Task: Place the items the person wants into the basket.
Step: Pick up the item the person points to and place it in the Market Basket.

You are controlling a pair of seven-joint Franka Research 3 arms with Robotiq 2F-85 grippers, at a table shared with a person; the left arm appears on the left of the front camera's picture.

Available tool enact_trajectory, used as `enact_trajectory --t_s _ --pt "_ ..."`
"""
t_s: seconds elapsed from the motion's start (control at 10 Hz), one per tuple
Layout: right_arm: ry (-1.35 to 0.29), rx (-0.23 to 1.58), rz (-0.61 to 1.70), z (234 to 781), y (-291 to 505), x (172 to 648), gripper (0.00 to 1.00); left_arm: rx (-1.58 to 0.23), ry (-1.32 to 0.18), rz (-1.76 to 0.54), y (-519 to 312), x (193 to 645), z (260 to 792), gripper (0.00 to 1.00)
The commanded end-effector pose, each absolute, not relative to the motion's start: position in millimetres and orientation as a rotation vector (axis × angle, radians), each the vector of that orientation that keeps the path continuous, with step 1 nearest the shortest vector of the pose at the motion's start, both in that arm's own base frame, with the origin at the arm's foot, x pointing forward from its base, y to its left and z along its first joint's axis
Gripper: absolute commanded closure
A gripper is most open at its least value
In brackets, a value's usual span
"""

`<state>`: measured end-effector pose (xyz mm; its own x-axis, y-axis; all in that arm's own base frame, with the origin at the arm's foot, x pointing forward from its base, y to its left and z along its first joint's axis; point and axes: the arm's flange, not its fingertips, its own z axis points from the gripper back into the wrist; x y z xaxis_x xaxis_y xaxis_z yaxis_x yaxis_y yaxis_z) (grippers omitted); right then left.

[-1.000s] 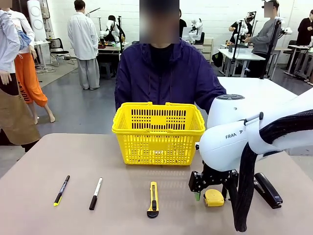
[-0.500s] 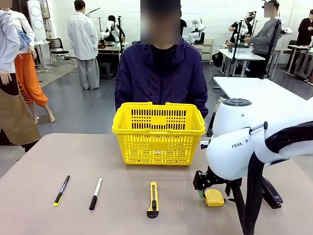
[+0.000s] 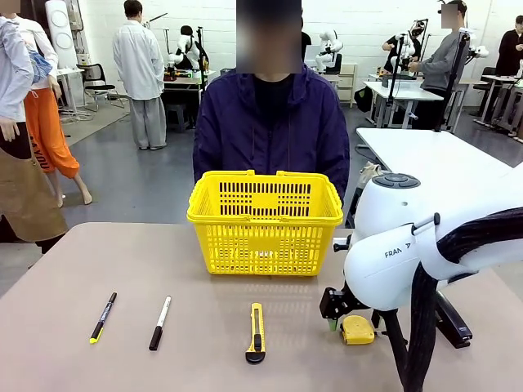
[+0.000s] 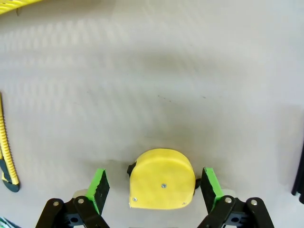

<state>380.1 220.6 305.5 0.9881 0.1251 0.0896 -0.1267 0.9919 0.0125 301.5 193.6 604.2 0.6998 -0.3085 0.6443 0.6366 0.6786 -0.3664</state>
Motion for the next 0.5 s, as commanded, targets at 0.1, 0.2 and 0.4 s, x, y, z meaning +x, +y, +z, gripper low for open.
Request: enact_trajectory --t_s 0.1,0.2,0.4 --pt "-0.085 0.015 0.148 294.4 223.2 387.1 0.00 -0.626 -0.587 -0.574 194.3 300.8 604.4 0.00" --pt "-0.083 0.014 0.148 294.3 223.5 386.8 0.00 -0.626 -0.587 -0.574 194.3 300.8 604.4 0.00" --pt "-0.087 0.013 0.147 295.7 224.5 385.4 0.00 -0.626 -0.587 -0.574 194.3 300.8 604.4 0.00"
